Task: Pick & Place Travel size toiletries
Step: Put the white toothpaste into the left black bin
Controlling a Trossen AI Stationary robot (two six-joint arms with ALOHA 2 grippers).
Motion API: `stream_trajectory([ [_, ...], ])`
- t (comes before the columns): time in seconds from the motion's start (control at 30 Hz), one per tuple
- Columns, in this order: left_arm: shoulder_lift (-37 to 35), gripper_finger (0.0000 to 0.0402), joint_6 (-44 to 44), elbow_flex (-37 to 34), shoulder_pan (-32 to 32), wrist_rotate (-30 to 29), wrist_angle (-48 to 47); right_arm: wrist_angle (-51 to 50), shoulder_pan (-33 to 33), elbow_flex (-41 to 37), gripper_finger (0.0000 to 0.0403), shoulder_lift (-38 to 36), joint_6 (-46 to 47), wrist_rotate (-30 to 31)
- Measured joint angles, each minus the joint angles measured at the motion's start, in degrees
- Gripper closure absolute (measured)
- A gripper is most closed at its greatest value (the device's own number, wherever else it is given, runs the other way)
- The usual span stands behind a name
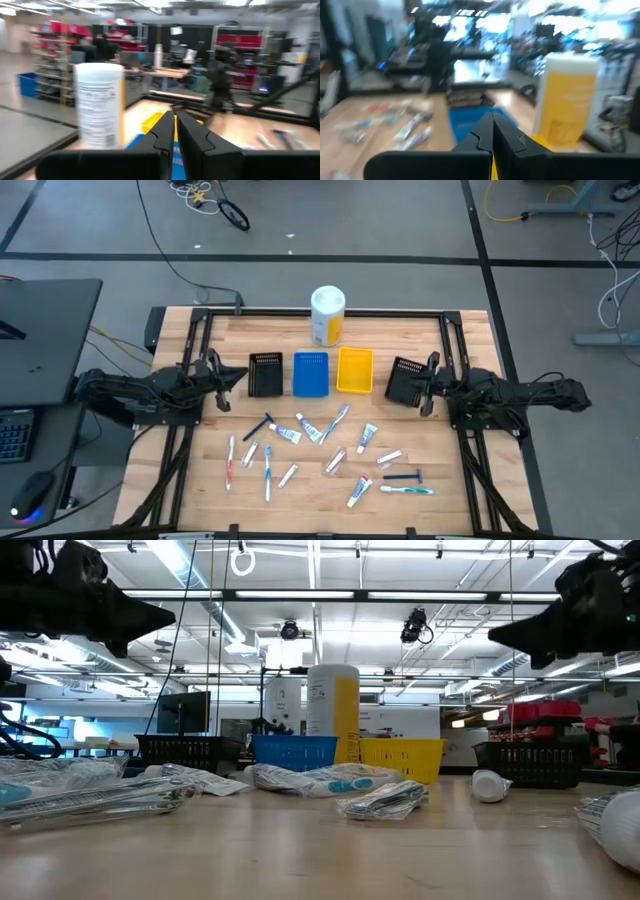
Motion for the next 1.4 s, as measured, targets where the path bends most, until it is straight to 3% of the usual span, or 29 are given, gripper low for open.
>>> stream_trajectory([
  [0.17,2.0,0.0374,-2.1,0.0,0.0,4.1,1.0,10.8,0.0,0.0,0.04,0.0,-5.5,7.3],
  [0.33,5.7,0.0356,-3.7,0.0,0.0,4.0,3.1,11.2,0.0,0.0,0.039,1.3,-5.8,6.1],
  [0.53,11.3,0.0307,-3.4,0.0,0.0,8.6,10.8,12.1,0.0,0.0,0.0341,8.0,0.8,1.9],
  [0.7,17.3,0.0268,-3.3,0.0,0.0,12.1,14.9,16.5,0.0,0.0,0.0299,16.6,9.5,-0.2],
  [0.97,30.2,0.0235,-3.4,4.3,0.0,14.7,17.5,38.4,0.1,1.5,0.0279,34.6,10.6,-8.2],
  [1.27,48.4,0.0238,-3.6,13.9,-0.6,24.1,16.8,36.4,0.1,10.5,0.0278,51.7,9.9,-9.5],
  [1.4,56.2,0.0239,-3.6,17.3,-2.7,24.9,14.0,36.3,0.1,10.9,0.0278,56.6,10.6,-9.5],
])
